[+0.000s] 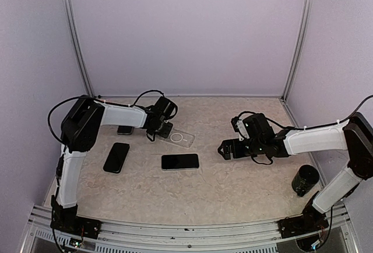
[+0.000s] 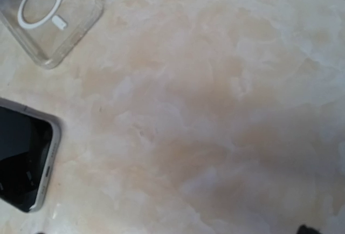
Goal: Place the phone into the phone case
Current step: Adjust the phone case at the center of the board, then pick up the phone at the center of the board.
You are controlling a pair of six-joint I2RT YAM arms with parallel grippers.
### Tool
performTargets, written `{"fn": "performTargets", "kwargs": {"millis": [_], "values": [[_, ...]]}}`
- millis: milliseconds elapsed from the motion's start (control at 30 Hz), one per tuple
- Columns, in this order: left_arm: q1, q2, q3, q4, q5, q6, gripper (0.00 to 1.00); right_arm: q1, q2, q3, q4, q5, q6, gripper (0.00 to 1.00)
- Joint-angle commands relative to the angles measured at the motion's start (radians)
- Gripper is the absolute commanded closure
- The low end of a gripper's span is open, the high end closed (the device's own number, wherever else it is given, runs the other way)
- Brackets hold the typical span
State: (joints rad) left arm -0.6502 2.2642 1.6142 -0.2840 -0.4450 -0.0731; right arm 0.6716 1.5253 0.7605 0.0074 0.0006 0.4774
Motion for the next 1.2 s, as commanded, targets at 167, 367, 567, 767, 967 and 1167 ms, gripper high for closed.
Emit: {"fn": "performTargets", "kwargs": {"millis": [167, 367, 567, 767, 967, 1167], "values": [[-0.013, -0.317, -0.292, 0.099, 0.180, -0.194, 0.30, 0.003, 0.028, 0.009, 0.102, -0.147, -0.204, 0.00], [-0.052, -0.405, -0.404, 0.125, 0.229, -0.267, 0.21, 0.034, 0.059, 0.049, 0.137, -0.164, -0.345, 0.00], [-0.098, -0.470, -0.493, 0.148, 0.278, -0.352, 0.16, 0.061, 0.095, 0.070, 0.211, -0.226, -0.572, 0.00], [-0.113, -0.523, -0.602, 0.229, 0.349, -0.422, 0.05, 0.078, 0.117, 0.045, 0.264, -0.398, -0.837, 0.00], [-0.118, -0.586, -0.679, 0.269, 0.367, -0.455, 0.01, 0.078, 0.162, 0.093, 0.222, -0.496, -0.951, 0.00], [-0.124, -0.669, -0.749, 0.276, 0.365, -0.468, 0.01, 0.078, 0.300, 0.241, 0.067, -0.557, -1.029, 0.00]]}}
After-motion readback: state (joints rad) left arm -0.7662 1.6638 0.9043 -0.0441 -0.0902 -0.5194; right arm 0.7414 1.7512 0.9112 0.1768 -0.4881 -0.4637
